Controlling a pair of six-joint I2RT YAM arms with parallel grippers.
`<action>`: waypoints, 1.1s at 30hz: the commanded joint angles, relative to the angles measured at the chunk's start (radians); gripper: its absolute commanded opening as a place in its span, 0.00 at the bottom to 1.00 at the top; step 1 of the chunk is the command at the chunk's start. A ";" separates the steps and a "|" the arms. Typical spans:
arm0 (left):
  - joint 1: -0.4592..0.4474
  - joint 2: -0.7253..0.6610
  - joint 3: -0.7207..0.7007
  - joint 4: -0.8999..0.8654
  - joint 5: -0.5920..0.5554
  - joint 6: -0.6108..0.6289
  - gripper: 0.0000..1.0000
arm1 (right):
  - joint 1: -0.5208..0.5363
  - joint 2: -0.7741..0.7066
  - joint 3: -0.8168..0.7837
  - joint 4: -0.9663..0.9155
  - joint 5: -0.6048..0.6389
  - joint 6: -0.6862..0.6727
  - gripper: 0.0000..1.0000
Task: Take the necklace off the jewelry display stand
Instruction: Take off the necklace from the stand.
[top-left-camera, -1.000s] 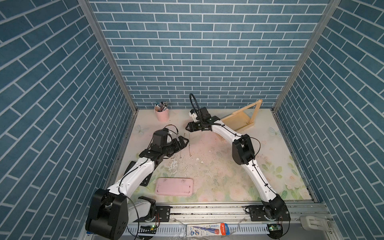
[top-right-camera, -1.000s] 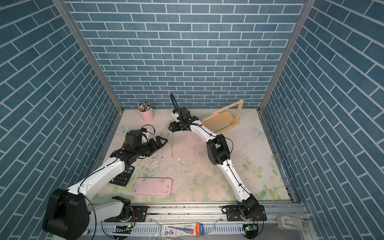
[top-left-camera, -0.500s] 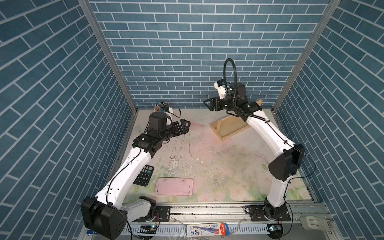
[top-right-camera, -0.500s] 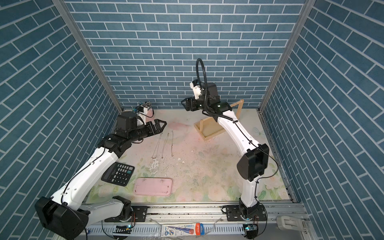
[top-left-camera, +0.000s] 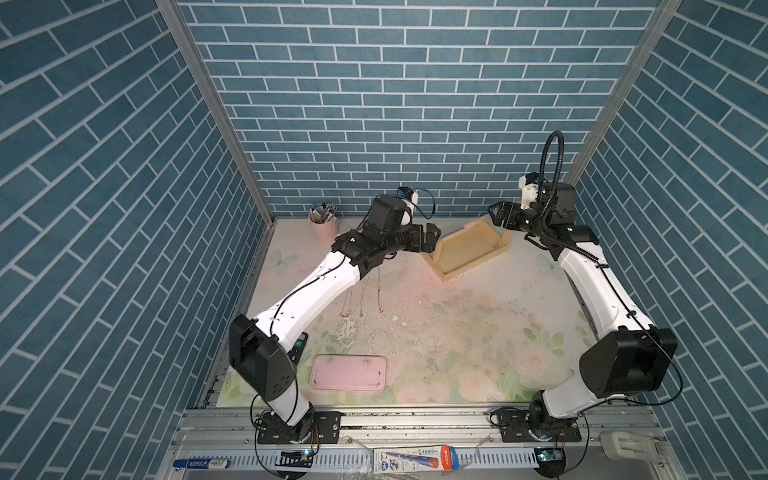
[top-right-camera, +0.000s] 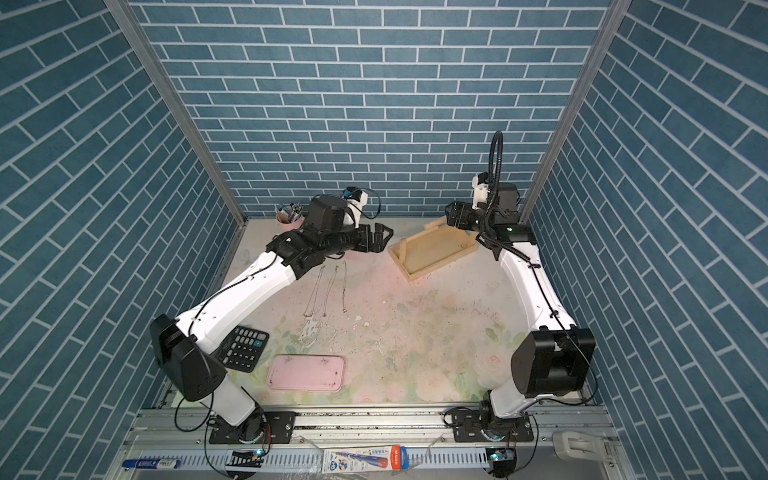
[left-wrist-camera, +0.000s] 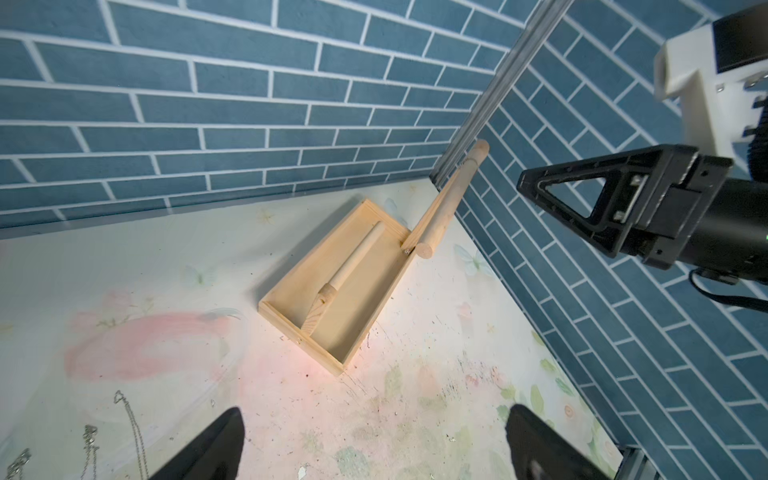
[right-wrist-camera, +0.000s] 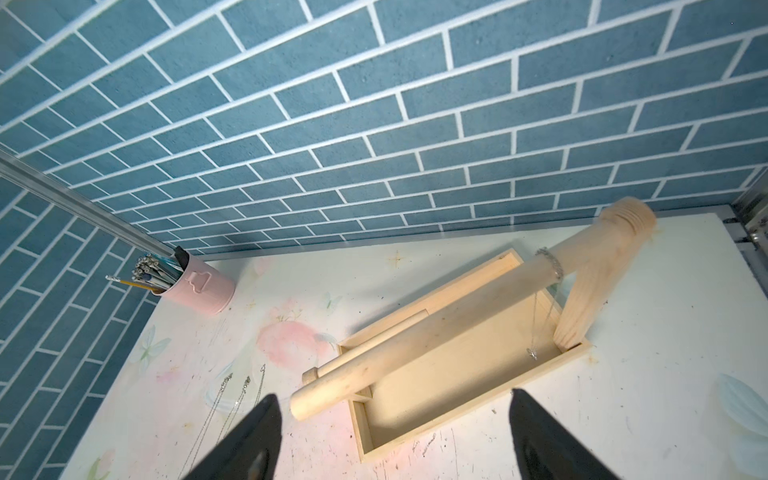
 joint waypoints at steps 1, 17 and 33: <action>-0.037 0.058 0.098 -0.012 -0.007 0.046 0.99 | -0.084 -0.046 -0.075 0.101 -0.061 0.082 0.86; -0.057 0.130 0.063 0.067 0.006 0.089 0.99 | -0.206 0.068 -0.251 0.386 -0.199 0.185 0.73; -0.041 0.111 -0.004 0.061 0.095 0.111 0.99 | -0.203 0.220 -0.202 0.486 -0.277 0.161 0.51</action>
